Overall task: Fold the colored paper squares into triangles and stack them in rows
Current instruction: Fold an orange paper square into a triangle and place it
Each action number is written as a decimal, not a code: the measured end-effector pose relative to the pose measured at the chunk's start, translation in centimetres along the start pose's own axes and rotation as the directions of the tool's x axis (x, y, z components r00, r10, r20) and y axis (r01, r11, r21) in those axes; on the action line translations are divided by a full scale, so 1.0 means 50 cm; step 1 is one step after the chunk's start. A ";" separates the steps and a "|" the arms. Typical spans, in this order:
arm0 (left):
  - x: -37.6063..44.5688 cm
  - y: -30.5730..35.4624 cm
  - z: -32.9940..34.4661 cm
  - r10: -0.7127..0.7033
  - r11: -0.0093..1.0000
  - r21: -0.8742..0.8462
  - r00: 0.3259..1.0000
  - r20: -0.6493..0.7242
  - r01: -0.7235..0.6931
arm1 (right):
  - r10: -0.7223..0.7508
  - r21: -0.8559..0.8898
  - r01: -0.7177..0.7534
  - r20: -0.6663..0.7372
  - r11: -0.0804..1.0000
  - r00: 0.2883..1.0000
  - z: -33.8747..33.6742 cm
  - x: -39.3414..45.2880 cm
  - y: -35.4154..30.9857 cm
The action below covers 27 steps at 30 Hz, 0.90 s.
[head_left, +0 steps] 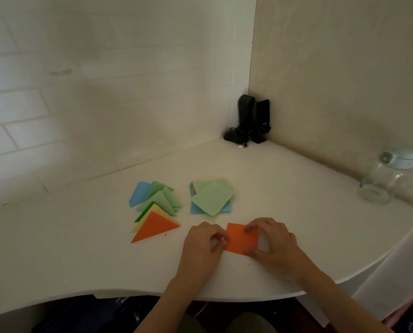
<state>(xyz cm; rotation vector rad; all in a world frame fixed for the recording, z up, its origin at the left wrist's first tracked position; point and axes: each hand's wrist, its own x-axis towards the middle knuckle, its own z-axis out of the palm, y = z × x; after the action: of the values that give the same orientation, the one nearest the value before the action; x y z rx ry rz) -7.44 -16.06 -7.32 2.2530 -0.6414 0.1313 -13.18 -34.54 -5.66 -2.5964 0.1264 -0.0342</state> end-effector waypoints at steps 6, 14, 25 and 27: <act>0.001 0.010 -0.005 0.103 0.979 0.174 0.995 0.007 -0.103 | 0.034 0.049 -0.041 0.128 0.998 0.991 -0.047 0.018 -0.014; -0.036 0.055 -0.013 0.155 0.838 0.510 0.981 0.116 -0.193 | -0.006 0.019 0.004 0.096 1.000 0.995 -0.059 -0.023 -0.034; -0.059 0.022 -0.029 0.238 0.879 0.429 0.971 -0.014 -0.209 | -0.166 0.080 0.177 -0.128 0.981 0.978 -0.014 -0.045 -0.062; -0.059 0.016 -0.036 0.225 0.891 0.412 0.974 -0.031 -0.192 | -0.148 0.009 0.150 -0.123 0.989 0.981 -0.005 -0.038 -0.058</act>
<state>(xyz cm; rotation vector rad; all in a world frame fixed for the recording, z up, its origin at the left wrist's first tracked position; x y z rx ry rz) -10.19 -14.05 -6.40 2.5527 -0.8794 0.5003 -14.86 -32.01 -3.93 -2.5805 -0.0241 -0.2476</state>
